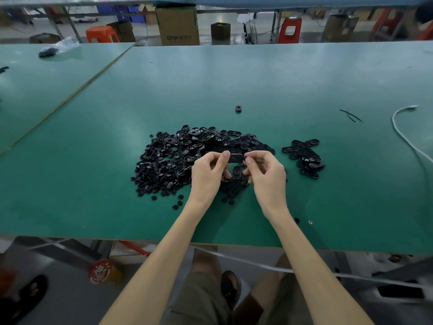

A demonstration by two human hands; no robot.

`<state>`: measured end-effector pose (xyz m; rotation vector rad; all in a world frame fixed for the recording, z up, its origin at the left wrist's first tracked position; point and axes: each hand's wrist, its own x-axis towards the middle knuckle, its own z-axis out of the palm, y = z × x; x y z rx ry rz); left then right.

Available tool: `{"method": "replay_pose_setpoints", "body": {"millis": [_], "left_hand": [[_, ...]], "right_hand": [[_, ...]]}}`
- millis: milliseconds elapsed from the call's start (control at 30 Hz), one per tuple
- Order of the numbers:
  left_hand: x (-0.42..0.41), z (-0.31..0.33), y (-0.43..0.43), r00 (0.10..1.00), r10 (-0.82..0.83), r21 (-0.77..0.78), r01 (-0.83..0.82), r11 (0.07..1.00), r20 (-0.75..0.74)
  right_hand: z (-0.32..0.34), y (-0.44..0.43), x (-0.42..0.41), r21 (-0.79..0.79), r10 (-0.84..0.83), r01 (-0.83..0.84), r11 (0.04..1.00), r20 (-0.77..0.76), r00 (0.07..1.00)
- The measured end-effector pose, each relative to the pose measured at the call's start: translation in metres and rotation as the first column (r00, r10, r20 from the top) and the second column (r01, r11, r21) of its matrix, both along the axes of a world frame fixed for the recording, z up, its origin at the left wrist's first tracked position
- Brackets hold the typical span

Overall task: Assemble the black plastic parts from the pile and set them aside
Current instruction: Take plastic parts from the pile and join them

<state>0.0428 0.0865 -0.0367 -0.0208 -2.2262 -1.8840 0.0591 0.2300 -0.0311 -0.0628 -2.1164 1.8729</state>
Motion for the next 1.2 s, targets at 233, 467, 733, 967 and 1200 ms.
{"method": "replay_pose_setpoints", "body": {"millis": [233, 467, 733, 967, 1200], "left_hand": [[0.0010, 0.0019, 0.0007, 1.000, -0.004, -0.010, 0.004, 1.000, 0.025], [0.0003, 0.0019, -0.0004, 0.999, -0.051, 0.003, 0.051, 0.999, 0.011], [0.0027, 0.0044, -0.0003, 0.995, -0.095, 0.019, 0.095, 0.995, 0.012], [0.0041, 0.0062, 0.0014, 0.994, -0.108, 0.011, 0.108, 0.994, -0.004], [0.0050, 0.0055, 0.0023, 0.987, -0.160, 0.019, 0.160, 0.987, -0.014]], "right_hand": [[-0.0015, 0.0016, -0.0013, -0.103, 0.004, -0.002, 0.995, 0.015, 1.000], [-0.0027, 0.0019, -0.0033, -0.079, 0.006, -0.005, 0.997, 0.014, 1.000], [-0.0041, 0.0015, -0.0021, -0.009, 0.020, -0.020, 1.000, 0.001, 1.000], [-0.0062, 0.0025, -0.0034, 0.010, 0.025, -0.025, 1.000, -0.003, 1.000], [-0.0067, 0.0047, -0.0031, -0.002, 0.003, -0.003, 1.000, 0.001, 1.000]]}}
